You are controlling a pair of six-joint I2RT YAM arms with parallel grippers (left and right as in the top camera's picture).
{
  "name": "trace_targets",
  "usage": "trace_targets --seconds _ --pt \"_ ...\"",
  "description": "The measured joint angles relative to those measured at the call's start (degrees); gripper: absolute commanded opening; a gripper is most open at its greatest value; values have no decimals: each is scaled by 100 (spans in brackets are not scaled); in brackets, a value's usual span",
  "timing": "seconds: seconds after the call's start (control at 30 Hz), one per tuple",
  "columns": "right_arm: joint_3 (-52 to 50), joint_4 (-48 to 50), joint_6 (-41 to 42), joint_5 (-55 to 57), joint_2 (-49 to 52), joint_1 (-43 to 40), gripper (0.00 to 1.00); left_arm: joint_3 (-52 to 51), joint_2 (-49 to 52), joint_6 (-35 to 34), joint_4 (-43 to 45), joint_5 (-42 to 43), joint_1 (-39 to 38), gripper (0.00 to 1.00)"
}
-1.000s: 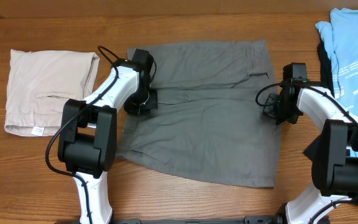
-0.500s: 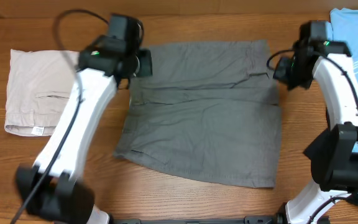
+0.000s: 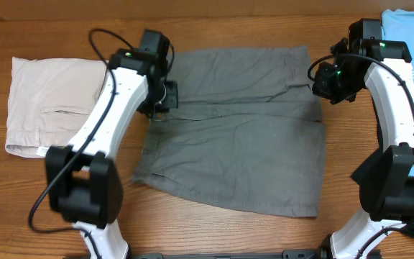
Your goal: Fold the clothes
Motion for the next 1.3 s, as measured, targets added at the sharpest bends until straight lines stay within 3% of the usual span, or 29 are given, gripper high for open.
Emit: trace_targets --seconds 0.2,0.4,0.7,0.9,1.3 --pt "0 -24 -74 -4 0 0 17 -2 603 -68 17 17 -7 4" --pt "0 -48 -85 -4 0 2 20 -2 1338 -197 680 -212 -4 4" --pt "-107 214 -85 234 79 0 4 22 1440 -605 1014 -525 -4 4" --pt "-407 815 -85 289 337 2 4 22 1445 -669 1241 -592 79 4" --pt "-608 844 -87 144 979 157 4 66 1257 -671 1257 -518 120 8"
